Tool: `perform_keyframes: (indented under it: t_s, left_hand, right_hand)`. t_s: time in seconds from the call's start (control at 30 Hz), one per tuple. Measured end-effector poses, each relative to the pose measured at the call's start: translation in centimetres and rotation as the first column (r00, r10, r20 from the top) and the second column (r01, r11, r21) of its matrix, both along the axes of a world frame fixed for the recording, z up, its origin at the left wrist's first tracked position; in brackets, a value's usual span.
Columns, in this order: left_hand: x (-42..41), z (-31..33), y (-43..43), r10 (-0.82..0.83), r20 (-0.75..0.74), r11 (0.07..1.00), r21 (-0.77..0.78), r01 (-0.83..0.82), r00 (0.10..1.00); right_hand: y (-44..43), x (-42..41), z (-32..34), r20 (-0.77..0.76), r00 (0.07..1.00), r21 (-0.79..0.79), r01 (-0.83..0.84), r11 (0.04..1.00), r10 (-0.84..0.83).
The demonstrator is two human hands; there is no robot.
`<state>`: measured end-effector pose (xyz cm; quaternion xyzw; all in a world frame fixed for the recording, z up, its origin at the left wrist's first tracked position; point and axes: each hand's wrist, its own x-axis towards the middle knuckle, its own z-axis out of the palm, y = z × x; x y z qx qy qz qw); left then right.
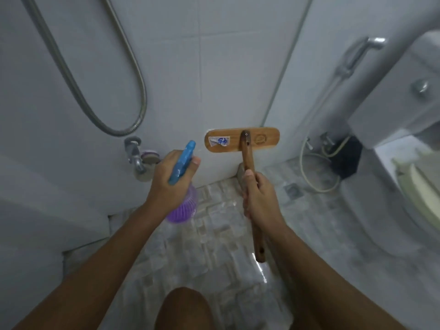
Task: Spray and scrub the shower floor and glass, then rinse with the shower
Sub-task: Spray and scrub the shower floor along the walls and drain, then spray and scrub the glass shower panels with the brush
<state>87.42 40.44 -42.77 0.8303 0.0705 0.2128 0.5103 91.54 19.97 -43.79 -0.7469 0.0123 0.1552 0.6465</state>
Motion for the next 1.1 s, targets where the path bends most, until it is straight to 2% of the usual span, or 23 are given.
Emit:
perform_keyframes:
  t_s: [0.1,0.27,0.37,0.47,0.57,0.67,0.9,1.0,1.1]
  left_hand:
    - [0.6,3.2,-0.3,0.039,0.026,0.997,-0.063,-0.037,0.999]
    - [-0.4,2.1,0.3,0.111,0.031,0.988,-0.11,-0.107,0.993]
    - [-1.1,2.1,0.8,0.142,-0.005,0.983,-0.116,-0.142,0.99]
    - [-2.2,5.5,1.7,0.181,-0.067,0.969,-0.156,-0.189,0.981]
    - [-2.7,12.3,2.6,0.186,-0.1,0.96,-0.195,-0.202,0.978]
    - [-2.5,22.3,2.8,0.128,-0.084,0.972,-0.187,-0.142,0.988]
    - [0.0,46.2,1.3,-0.001,0.059,0.993,-0.117,0.008,0.998]
    - [2.0,55.3,-0.8,-0.077,0.141,0.993,-0.079,0.088,0.987]
    - [3.4,62.2,-3.0,-0.105,0.199,0.984,-0.122,0.131,0.974]
  right_hand:
    - [-0.1,0.6,4.1,0.034,0.999,-0.042,-0.032,0.999,0.034]
    - [0.4,0.9,6.2,0.022,0.997,-0.054,-0.075,0.996,0.077]
    - [2.3,0.2,7.5,-0.008,0.998,-0.062,-0.069,0.996,0.068]
    - [4.0,-1.7,11.0,-0.063,0.998,-0.065,-0.035,0.997,0.03]
    - [5.0,-3.3,17.0,-0.069,0.997,-0.057,0.014,0.998,-0.018]
    - [5.2,-3.8,25.5,-0.029,0.996,-0.034,0.081,0.996,-0.082]
    - [3.7,-1.8,46.7,0.205,0.959,0.068,0.184,0.981,-0.194]
    - [1.9,-0.9,55.3,0.343,0.911,0.086,0.214,0.973,-0.23]
    - [-0.2,-0.7,61.6,0.466,0.842,0.087,0.264,0.961,-0.273]
